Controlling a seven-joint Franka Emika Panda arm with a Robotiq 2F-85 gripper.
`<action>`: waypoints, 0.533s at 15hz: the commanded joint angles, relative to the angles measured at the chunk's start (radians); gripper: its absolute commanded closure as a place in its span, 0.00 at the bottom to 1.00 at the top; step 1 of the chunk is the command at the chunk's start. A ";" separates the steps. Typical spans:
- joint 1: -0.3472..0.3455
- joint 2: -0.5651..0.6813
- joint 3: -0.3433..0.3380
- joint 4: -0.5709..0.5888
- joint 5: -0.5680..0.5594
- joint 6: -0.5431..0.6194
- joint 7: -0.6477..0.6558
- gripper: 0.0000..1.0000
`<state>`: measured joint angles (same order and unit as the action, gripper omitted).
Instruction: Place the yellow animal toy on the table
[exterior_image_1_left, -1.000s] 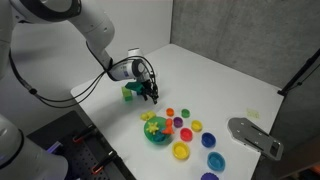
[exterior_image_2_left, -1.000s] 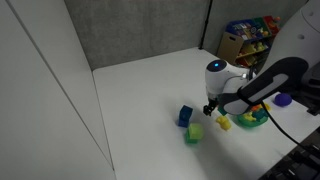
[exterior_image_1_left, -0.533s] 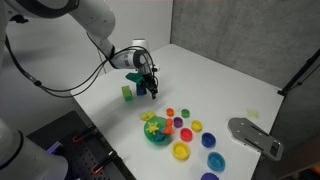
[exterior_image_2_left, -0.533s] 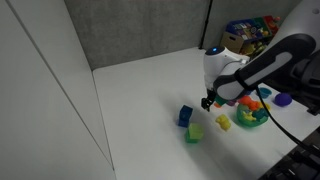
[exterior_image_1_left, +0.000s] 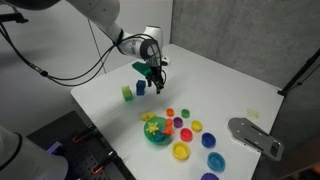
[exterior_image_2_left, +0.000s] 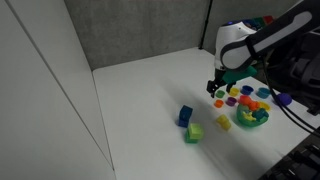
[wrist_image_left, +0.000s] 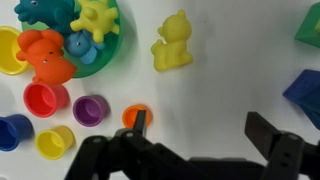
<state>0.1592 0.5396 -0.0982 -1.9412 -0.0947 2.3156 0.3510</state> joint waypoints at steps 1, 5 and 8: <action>-0.079 -0.113 0.041 -0.038 0.073 -0.061 -0.094 0.00; -0.135 -0.241 0.043 -0.074 0.118 -0.145 -0.178 0.00; -0.157 -0.351 0.033 -0.109 0.102 -0.204 -0.205 0.00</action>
<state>0.0284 0.3132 -0.0698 -1.9856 0.0039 2.1603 0.1871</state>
